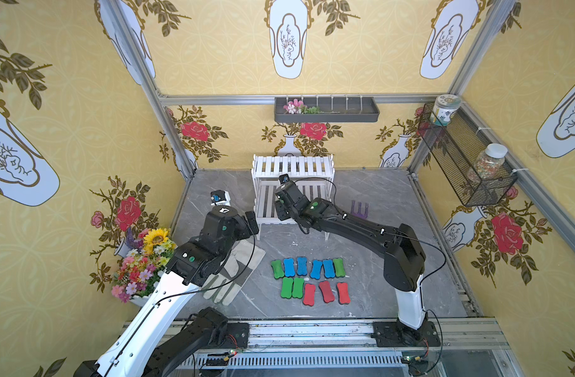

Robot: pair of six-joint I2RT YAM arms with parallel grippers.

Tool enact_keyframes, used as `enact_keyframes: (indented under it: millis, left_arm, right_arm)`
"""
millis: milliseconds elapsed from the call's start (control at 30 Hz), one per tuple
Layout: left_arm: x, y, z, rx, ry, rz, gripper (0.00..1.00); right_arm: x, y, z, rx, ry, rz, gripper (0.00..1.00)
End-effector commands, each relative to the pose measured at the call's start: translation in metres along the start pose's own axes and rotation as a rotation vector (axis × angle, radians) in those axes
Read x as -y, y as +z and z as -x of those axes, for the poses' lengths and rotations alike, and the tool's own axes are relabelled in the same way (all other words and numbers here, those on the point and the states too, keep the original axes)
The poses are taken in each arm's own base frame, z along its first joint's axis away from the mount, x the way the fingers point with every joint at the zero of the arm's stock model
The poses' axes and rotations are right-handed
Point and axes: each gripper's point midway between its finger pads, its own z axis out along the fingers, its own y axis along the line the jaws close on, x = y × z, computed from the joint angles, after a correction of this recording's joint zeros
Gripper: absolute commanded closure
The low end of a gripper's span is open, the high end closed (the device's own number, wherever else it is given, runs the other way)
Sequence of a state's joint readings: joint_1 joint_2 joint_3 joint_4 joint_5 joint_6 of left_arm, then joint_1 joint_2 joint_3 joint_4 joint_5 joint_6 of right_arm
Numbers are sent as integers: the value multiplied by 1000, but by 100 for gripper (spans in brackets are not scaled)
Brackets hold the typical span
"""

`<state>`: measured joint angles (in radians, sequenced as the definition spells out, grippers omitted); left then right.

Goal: Remove the whiteboard erasers from the shelf
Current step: Pick up the whiteboard eraser from the shelf.

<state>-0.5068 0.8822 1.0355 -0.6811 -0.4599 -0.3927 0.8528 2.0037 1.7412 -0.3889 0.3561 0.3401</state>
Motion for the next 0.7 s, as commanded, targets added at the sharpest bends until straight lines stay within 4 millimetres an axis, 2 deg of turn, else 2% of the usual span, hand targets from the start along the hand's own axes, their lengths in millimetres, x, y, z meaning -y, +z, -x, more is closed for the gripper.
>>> enact_keyframes:
  millis: [0, 333, 667]
  left_arm:
    - [0, 1, 0, 6, -3, 0, 0]
    - [-1, 1, -1, 7, -2, 0, 1]
    - [-1, 3, -4, -1, -4, 0, 1]
  right_arm:
    - [5, 5, -4, -14, 68, 7, 35]
    - [-1, 9, 1, 1, 102, 46, 29]
    - [0, 21, -4, -33, 100, 10, 35]
